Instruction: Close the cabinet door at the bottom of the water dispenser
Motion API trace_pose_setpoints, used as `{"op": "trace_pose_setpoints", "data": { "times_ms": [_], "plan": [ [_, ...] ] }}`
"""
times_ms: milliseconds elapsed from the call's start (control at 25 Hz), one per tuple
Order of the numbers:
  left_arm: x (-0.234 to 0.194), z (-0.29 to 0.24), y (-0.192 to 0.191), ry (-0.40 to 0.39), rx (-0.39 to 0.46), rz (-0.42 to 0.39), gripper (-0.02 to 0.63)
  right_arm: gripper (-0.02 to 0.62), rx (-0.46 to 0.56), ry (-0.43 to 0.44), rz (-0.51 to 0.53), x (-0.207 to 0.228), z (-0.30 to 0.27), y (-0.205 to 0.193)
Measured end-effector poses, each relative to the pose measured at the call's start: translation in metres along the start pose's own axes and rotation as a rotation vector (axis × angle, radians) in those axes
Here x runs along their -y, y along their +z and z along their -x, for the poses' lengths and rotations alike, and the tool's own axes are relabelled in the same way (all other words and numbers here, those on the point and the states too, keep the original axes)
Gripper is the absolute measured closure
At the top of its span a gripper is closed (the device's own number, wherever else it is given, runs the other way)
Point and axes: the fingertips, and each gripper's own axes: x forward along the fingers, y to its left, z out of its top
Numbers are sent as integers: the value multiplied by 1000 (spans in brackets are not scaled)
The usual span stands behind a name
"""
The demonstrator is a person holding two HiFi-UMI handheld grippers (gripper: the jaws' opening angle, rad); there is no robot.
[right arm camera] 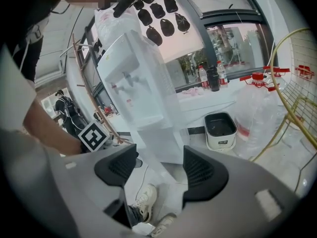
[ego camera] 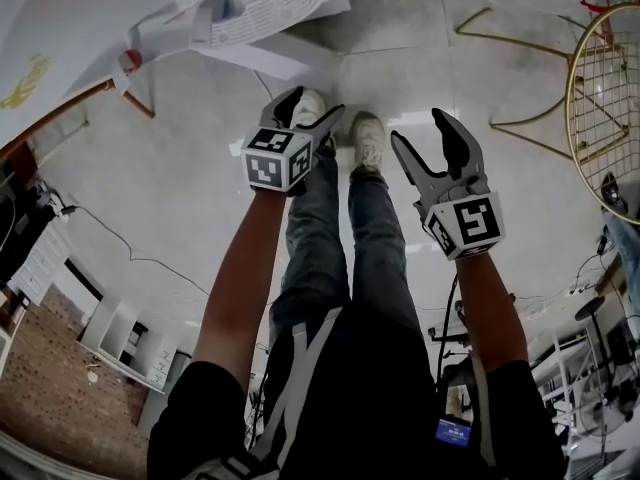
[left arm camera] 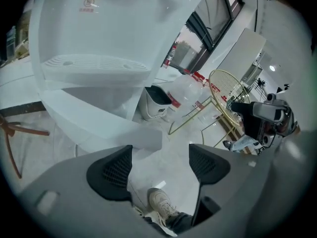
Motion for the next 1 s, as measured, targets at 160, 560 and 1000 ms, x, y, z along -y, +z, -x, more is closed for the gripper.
{"op": "trace_pose_setpoints", "data": {
  "times_ms": [160,560,1000],
  "plan": [
    [0,-6,9,-21,-21,-36,236,301,1,-14,-19,1,-6,2],
    [-1,-25,28,-68,-57,-110,236,304,17,-79,-56,18,-12,10],
    [-4,-43,50,-88,-60,-166,236,307,36,-123,-93,28,-16,11]
  ]
}}
